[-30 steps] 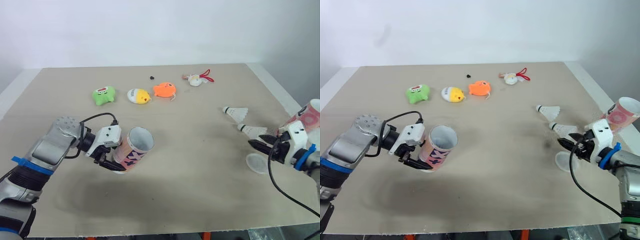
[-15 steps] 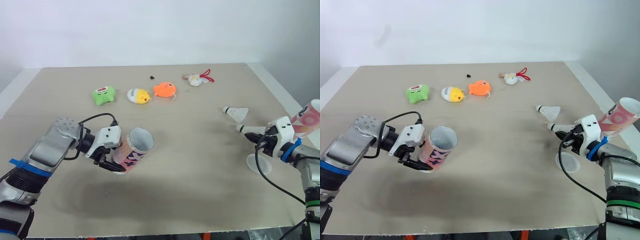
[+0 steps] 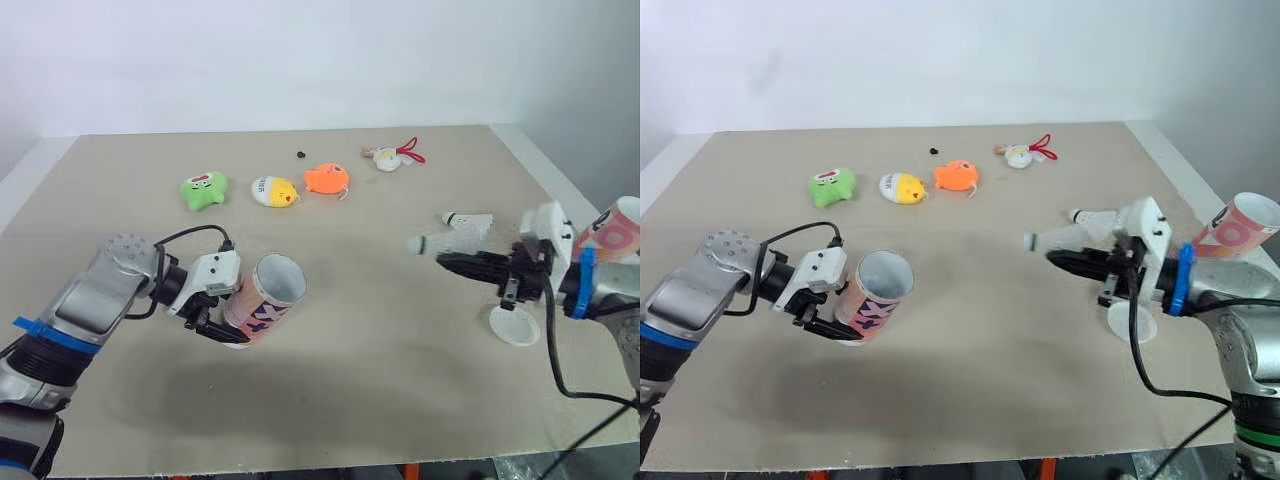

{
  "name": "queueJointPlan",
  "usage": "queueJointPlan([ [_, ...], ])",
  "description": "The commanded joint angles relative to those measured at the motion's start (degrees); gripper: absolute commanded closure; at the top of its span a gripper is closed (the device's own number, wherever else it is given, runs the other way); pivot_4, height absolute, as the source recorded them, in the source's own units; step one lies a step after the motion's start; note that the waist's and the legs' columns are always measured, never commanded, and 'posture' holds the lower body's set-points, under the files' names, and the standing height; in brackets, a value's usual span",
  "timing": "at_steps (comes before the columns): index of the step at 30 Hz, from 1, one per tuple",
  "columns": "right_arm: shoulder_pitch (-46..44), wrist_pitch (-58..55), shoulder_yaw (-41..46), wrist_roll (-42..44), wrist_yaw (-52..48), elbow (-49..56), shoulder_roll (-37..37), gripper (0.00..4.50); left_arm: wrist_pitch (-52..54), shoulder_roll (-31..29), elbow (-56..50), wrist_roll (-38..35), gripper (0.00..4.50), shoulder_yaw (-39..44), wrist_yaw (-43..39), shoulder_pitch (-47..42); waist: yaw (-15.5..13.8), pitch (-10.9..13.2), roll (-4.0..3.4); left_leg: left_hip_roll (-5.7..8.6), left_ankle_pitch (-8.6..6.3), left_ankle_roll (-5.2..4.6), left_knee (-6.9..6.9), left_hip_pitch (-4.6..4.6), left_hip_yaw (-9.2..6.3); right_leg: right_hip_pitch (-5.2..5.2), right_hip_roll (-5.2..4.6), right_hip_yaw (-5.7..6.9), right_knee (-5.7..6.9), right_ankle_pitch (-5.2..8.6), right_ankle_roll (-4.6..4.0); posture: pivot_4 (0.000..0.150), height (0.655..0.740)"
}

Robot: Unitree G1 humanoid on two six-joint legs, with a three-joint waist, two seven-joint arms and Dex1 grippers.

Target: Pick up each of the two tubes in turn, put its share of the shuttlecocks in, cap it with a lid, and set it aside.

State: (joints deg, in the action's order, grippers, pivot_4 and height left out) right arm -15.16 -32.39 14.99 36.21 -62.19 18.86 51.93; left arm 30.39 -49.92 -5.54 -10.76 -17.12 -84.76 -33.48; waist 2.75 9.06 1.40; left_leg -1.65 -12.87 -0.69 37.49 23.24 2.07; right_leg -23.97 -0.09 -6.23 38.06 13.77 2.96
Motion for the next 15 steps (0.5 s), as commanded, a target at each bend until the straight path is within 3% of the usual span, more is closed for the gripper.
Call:
queueJointPlan([
  [1, -2.7, -1.4, -3.7, 2.3, 0.6, 7.1, -0.3, 4.47, 0.8, -0.6, -1.6, -0.9, 1.32, 0.4, -0.3, -1.2, 0.0, 0.1, 0.19, 0.00, 0.00, 0.00, 0.00, 0.01, -0.01, 0.00, -0.01, 0.03, 0.00, 0.02, -0.02, 0.150, 0.7400],
  [15, -17.3, -2.1, -14.3, 2.9, -1.3, 10.4, -2.3, 4.47, 3.3, -0.6, -5.5, -5.3, 1.32, 1.9, 1.1, -2.7, -0.2, 0.2, 0.37, -0.01, -0.01, 0.01, 0.09, 0.73, -0.36, -0.51, -0.15, 0.36, -0.01, 0.07, -0.01, 0.150, 0.7400],
])
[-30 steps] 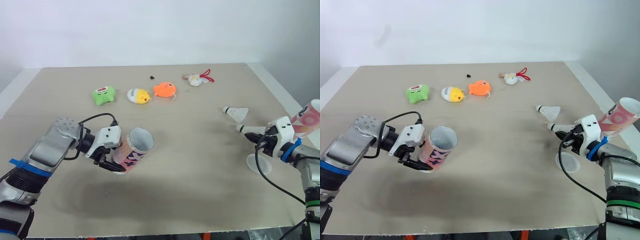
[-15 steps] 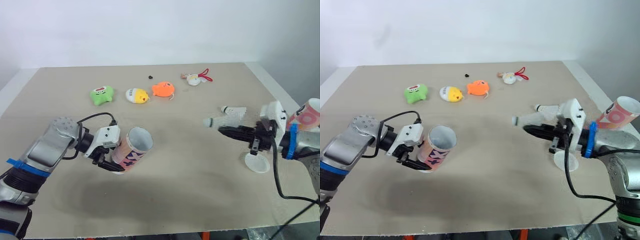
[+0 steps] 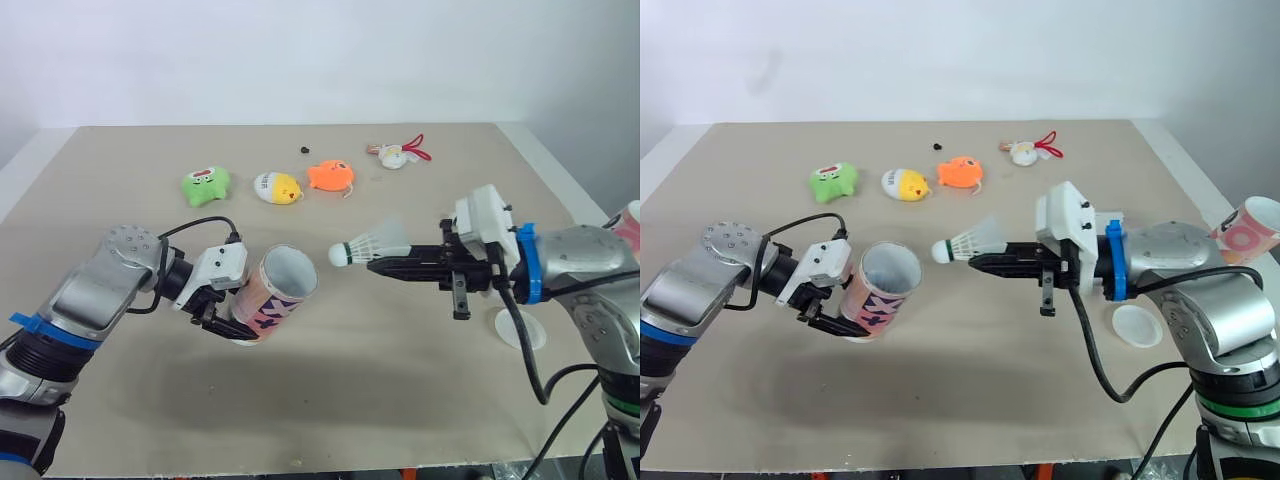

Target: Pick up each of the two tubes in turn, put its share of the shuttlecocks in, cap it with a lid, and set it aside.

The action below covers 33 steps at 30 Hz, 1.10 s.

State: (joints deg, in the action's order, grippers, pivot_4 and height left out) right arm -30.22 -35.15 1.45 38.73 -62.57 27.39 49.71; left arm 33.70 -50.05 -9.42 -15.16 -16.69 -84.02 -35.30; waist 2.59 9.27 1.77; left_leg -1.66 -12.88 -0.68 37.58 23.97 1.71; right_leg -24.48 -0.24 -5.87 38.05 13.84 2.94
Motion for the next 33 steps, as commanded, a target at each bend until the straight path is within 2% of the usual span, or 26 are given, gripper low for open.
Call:
queueJointPlan([
  [1, -2.8, 0.7, -1.4, 0.0, -1.2, 1.9, -0.2, 4.47, -0.1, -0.5, -1.6, -0.9, 1.32, 1.4, 0.4, -0.7, 0.0, 0.0, 0.00, 0.00, 0.00, 0.00, 0.00, 0.00, -0.02, 0.00, 0.00, 0.03, 0.00, 0.00, -0.01, 0.150, 0.7400],
  [10, -11.6, 1.5, -8.2, -3.3, -4.0, 0.1, -1.9, 4.47, -0.8, -0.3, -0.3, -0.1, 1.32, 0.0, 0.4, -0.7, 0.0, 0.0, -0.02, -0.01, 0.00, 0.00, 0.06, 0.07, -0.14, 0.00, 0.03, 0.21, 0.02, 0.02, -0.11, 0.150, 0.7400],
  [18, -19.2, 4.2, -18.1, -10.6, -8.4, -7.7, -7.2, 4.47, -1.5, 0.2, 1.1, 0.5, 1.32, -1.3, 0.0, -1.4, 0.0, 0.0, -0.02, 0.00, 0.00, 0.00, 0.15, 0.13, -0.16, -0.03, 0.04, 0.27, 0.06, 0.01, -0.15, 0.150, 0.7400],
  [22, -22.3, 5.1, -20.7, -13.1, -10.6, -11.7, -10.1, 3.06, -1.6, 0.3, 1.2, 0.5, 1.32, -1.4, -0.1, -1.4, 0.0, 0.0, -0.02, -0.01, 0.01, 0.01, 0.19, 0.15, -0.17, -0.05, 0.04, 0.28, 0.09, -0.02, -0.19, 0.150, 0.7400],
  [27, -23.7, 3.2, -18.4, -10.0, -12.7, -12.5, -12.0, 0.48, -1.5, 0.4, 1.1, 0.5, 1.32, -1.5, -0.1, -1.3, 0.0, 0.0, -0.02, -0.01, 0.01, 0.01, 0.20, 0.23, -0.20, -0.10, 0.02, 0.31, 0.09, -0.20, -0.50, 0.150, 0.7400],
  [28, -23.7, 2.1, -16.8, -8.3, -12.9, -12.7, -11.9, 0.09, -1.5, 0.4, 1.1, 0.4, 1.32, -1.5, 0.0, -1.3, 0.0, 0.0, -0.02, -0.01, 0.01, 0.00, 0.20, 0.23, -0.21, -0.10, 0.01, 0.31, 0.09, -0.20, -0.50, 0.150, 0.7400],
  [33, -22.0, -3.2, -7.6, 0.2, -12.7, -14.0, -10.2, 0.04, -1.4, 0.3, 0.8, 0.2, 1.32, -1.5, 0.1, -1.1, 0.0, 0.0, -0.02, -0.03, 0.01, 0.01, 0.23, 0.26, -0.25, -0.08, -0.02, 0.36, 0.10, -0.20, -0.51, 0.150, 0.7400],
])
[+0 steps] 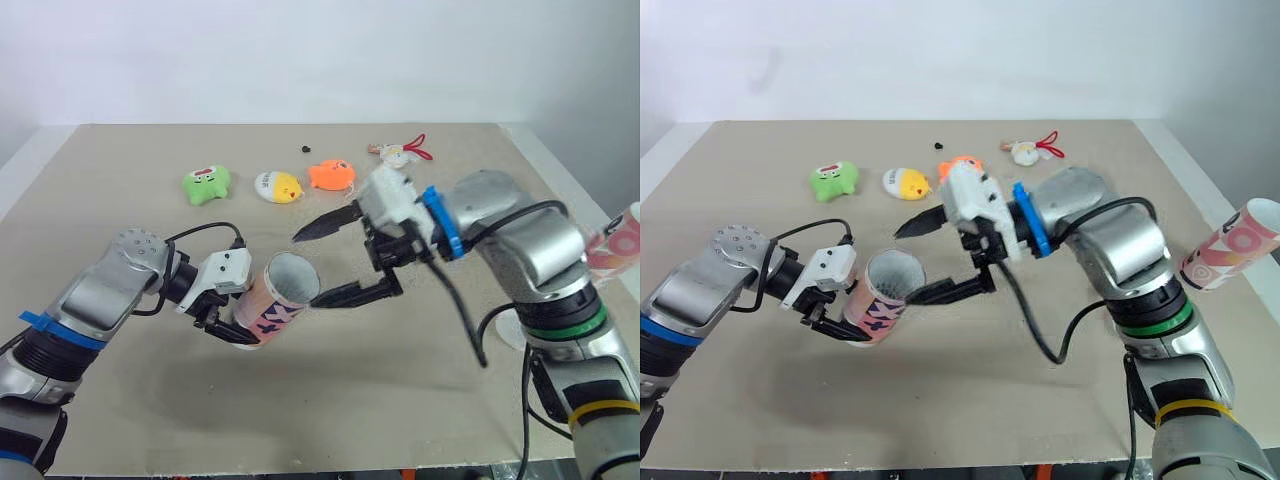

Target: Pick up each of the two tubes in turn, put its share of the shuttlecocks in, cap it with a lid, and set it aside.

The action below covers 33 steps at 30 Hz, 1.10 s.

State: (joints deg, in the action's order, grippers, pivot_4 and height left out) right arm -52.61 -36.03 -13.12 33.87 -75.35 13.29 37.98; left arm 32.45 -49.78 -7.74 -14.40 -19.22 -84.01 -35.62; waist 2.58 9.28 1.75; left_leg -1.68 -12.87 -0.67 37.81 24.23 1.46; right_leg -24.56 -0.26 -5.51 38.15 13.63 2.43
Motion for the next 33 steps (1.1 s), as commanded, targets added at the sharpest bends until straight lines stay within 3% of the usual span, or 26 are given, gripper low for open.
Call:
queueJointPlan([
  [1, 1.3, -3.3, 9.5, 6.8, 0.6, 0.3, 2.3, 0.04, -0.1, 0.0, -0.9, -0.6, 1.32, 1.0, 0.2, -0.7, 0.0, 0.0, 0.00, 0.00, 0.00, 0.00, 0.01, 0.00, 0.00, 0.01, -0.01, 0.00, 0.00, 0.00, 0.00, 0.150, 0.7400],
  [6, 9.0, -5.0, 19.2, 6.5, 7.4, -0.4, 7.5, 0.04, 0.2, -0.3, -1.6, -0.9, 1.32, 1.2, 0.5, 0.1, -0.2, 0.0, 0.01, 0.02, 0.00, 0.00, 0.05, 0.00, -0.05, 0.09, -0.04, 0.07, -0.01, 0.01, 0.02, 0.150, 0.7400],
  [11, 21.2, 3.6, 24.5, -6.8, 19.3, -8.6, 11.7, 0.04, 0.3, -1.1, -2.3, -1.1, 1.32, 1.7, 0.7, 1.5, -0.2, 0.0, 0.02, 0.11, 0.00, 0.00, 0.10, 0.00, 0.00, 0.09, 0.01, 0.05, -0.01, 0.01, 0.05, 0.150, 0.7400],
  [15, 25.3, 7.0, 27.9, -9.4, 22.5, -14.9, 12.4, 0.04, 0.3, -1.0, -1.9, -1.3, 1.32, 1.3, 0.8, 0.8, 0.0, 0.0, -0.12, 0.13, 0.00, 0.00, 0.11, -0.02, 0.09, 0.07, 0.02, -0.08, 0.00, -0.02, 0.15, 0.150, 0.7400],
  [22, 24.1, 10.9, 27.2, -15.2, 27.9, -28.8, 11.7, 0.04, 0.2, -0.8, -1.6, -1.2, 1.32, 1.2, 0.8, 0.3, 0.1, 0.0, -0.12, 0.07, 0.02, 0.01, 0.19, -0.10, 0.13, 0.12, 0.13, -0.16, 0.00, -0.01, 0.37, 0.150, 0.7400],
  [33, 10.1, 18.4, 24.4, -20.8, 30.9, -58.4, 6.3, 0.04, 0.4, -1.4, -1.6, -1.0, 1.32, 1.3, 1.5, 1.6, 0.2, 0.0, -0.16, 0.10, 0.02, 0.01, 0.23, -0.13, 0.25, 0.13, 0.13, -0.35, -0.01, -0.20, 0.24, 0.150, 0.7400],
])
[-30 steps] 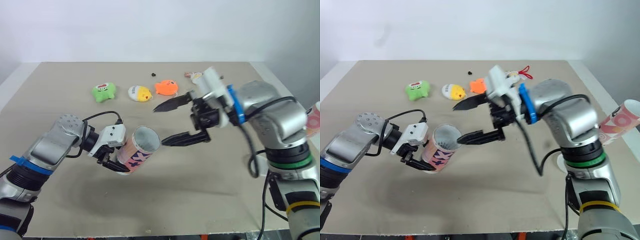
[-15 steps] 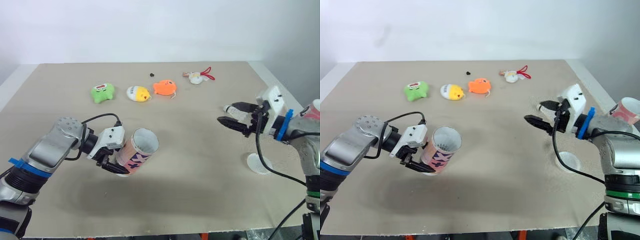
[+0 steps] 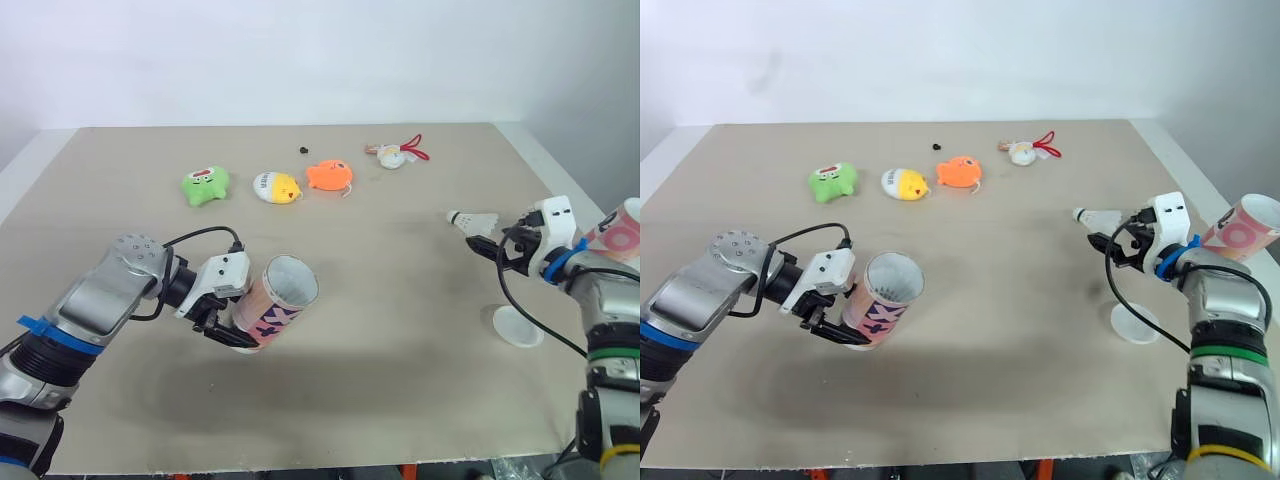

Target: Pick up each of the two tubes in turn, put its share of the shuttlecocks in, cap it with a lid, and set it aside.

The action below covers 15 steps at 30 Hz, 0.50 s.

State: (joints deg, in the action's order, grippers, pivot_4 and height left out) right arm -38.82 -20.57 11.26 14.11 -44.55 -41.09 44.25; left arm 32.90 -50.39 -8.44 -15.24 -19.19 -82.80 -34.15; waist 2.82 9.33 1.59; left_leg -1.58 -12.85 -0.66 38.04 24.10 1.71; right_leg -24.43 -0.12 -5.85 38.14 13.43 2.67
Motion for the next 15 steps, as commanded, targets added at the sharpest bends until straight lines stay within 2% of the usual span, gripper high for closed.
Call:
queueJointPlan([
  [1, -4.9, 3.7, -0.3, -1.5, -0.2, -5.7, -0.3, 0.04, 0.0, -0.8, -1.0, -0.2, 1.32, 1.3, 0.4, 0.2, 0.0, 0.0, -0.03, 0.00, 0.00, 0.00, 0.00, 0.00, 0.01, 0.01, 0.00, -0.01, 0.00, -0.02, -0.04, 0.150, 0.7400],
  [10, -12.3, 8.3, -2.2, -4.4, -0.3, -15.6, -3.4, 0.04, 0.9, -1.2, -2.0, -1.1, 1.32, 1.8, 0.7, 0.7, 0.0, 0.0, -0.05, 0.02, 0.00, 0.00, -0.02, 0.00, -0.02, 0.01, -0.01, 0.00, -0.01, -0.04, -0.06, 0.150, 0.7400],
  [13, -13.8, 9.4, -2.4, -5.2, -0.4, -18.1, -4.2, 0.84, 0.9, -1.2, -2.2, -1.1, 1.32, 1.8, 0.9, 0.7, 0.0, 0.0, -0.05, 0.02, 0.00, 0.00, -0.02, 0.00, -0.02, 0.02, -0.01, 0.00, -0.01, -0.04, -0.07, 0.150, 0.7400],
  [15, -14.5, 10.3, -2.3, -5.7, -0.4, -19.6, -4.6, 1.86, 0.9, -1.2, -2.2, -1.2, 1.32, 1.8, 1.0, 0.7, 0.0, 0.0, -0.05, 0.02, 0.00, 0.00, -0.02, 0.00, -0.02, 0.02, -0.01, 0.00, -0.01, -0.04, -0.07, 0.150, 0.7400],
])
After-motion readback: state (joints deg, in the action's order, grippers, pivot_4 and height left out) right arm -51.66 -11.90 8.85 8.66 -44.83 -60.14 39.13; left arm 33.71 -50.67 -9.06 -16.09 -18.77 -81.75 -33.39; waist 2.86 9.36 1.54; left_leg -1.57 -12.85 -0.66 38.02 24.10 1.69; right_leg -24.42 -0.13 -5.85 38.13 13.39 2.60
